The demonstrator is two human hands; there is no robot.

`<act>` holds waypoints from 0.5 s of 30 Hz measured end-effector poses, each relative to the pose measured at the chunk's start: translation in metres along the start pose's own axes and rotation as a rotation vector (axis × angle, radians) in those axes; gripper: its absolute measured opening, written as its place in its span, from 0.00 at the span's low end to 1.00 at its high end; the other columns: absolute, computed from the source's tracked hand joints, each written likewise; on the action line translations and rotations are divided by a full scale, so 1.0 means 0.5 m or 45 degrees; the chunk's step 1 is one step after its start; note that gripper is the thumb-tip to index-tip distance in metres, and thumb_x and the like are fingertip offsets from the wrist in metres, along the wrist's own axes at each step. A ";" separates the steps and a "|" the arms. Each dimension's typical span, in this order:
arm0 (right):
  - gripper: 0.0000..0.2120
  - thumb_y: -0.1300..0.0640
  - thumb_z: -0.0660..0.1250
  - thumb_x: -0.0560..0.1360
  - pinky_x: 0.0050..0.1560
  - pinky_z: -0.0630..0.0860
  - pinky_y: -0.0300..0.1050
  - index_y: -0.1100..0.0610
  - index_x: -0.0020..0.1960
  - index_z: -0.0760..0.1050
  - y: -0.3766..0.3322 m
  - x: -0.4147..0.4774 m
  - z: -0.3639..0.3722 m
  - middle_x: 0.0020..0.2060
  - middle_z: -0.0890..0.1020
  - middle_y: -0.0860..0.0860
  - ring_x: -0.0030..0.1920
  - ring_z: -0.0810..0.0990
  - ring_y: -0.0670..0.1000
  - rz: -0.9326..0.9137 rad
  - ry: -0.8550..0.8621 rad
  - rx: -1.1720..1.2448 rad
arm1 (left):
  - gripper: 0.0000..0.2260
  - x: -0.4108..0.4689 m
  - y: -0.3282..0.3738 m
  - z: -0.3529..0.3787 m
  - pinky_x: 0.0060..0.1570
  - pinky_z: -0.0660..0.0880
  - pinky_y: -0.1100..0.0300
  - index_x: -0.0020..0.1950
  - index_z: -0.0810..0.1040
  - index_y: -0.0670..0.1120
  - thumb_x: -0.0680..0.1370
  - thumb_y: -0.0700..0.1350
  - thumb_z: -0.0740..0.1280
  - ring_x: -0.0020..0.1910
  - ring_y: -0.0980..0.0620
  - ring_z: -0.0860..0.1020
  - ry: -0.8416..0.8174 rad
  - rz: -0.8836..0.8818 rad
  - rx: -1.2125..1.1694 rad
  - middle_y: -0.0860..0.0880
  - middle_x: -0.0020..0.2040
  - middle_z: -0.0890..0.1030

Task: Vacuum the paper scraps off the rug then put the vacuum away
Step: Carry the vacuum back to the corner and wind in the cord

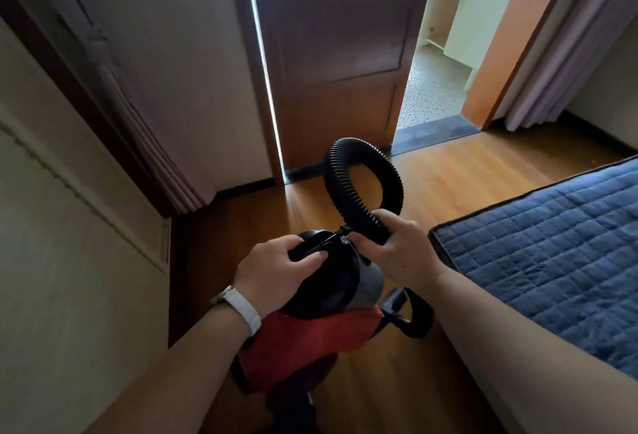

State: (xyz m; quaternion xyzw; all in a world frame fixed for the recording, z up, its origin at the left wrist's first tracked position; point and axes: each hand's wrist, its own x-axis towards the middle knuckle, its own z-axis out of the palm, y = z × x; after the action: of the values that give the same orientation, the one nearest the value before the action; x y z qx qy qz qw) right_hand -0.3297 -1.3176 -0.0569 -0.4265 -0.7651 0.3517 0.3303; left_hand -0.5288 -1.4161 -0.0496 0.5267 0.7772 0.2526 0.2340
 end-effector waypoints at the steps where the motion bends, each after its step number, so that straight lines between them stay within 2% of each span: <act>1: 0.12 0.41 0.73 0.67 0.33 0.74 0.39 0.48 0.43 0.79 0.011 0.039 0.007 0.31 0.81 0.43 0.33 0.79 0.44 0.010 0.006 -0.016 | 0.13 0.045 -0.006 -0.001 0.34 0.73 0.63 0.45 0.81 0.58 0.73 0.66 0.66 0.38 0.62 0.79 -0.017 0.020 -0.003 0.60 0.37 0.82; 4: 0.15 0.38 0.71 0.67 0.35 0.76 0.47 0.47 0.44 0.78 0.037 0.146 0.024 0.33 0.81 0.45 0.34 0.79 0.46 0.083 0.016 -0.054 | 0.13 0.179 -0.016 -0.011 0.34 0.74 0.64 0.46 0.81 0.59 0.73 0.65 0.66 0.39 0.62 0.80 -0.099 0.066 -0.022 0.60 0.38 0.82; 5: 0.14 0.37 0.70 0.67 0.35 0.76 0.47 0.46 0.43 0.77 0.044 0.181 0.029 0.32 0.80 0.45 0.34 0.79 0.46 0.113 0.036 -0.062 | 0.13 0.225 -0.017 -0.017 0.34 0.75 0.63 0.46 0.81 0.59 0.73 0.66 0.66 0.38 0.62 0.80 -0.119 0.081 -0.014 0.60 0.38 0.82; 9: 0.12 0.37 0.70 0.67 0.32 0.71 0.37 0.44 0.41 0.76 0.041 0.319 0.034 0.33 0.80 0.42 0.33 0.78 0.43 0.174 0.152 -0.091 | 0.15 0.410 -0.007 -0.055 0.39 0.80 0.56 0.47 0.81 0.59 0.72 0.67 0.65 0.38 0.61 0.80 -0.136 0.167 0.068 0.60 0.37 0.82; 12: 0.07 0.44 0.73 0.71 0.31 0.69 0.33 0.43 0.39 0.75 0.042 0.406 0.034 0.32 0.80 0.40 0.33 0.78 0.43 0.205 0.205 -0.075 | 0.17 0.535 0.010 -0.075 0.42 0.80 0.55 0.49 0.81 0.60 0.71 0.69 0.64 0.39 0.60 0.80 -0.150 0.249 0.143 0.60 0.39 0.82; 15: 0.12 0.53 0.74 0.73 0.29 0.65 0.31 0.45 0.36 0.73 0.058 0.473 0.027 0.27 0.77 0.39 0.28 0.74 0.42 0.249 0.285 -0.026 | 0.18 0.625 0.035 -0.081 0.41 0.80 0.56 0.49 0.81 0.59 0.71 0.70 0.64 0.39 0.60 0.79 -0.156 0.297 0.203 0.60 0.38 0.81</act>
State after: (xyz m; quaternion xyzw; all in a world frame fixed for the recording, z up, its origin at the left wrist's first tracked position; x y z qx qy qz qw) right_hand -0.4273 -1.1009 -0.0392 -0.5387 -0.6818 0.3247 0.3735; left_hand -0.6470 -1.1236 -0.0382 0.6446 0.7127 0.1830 0.2075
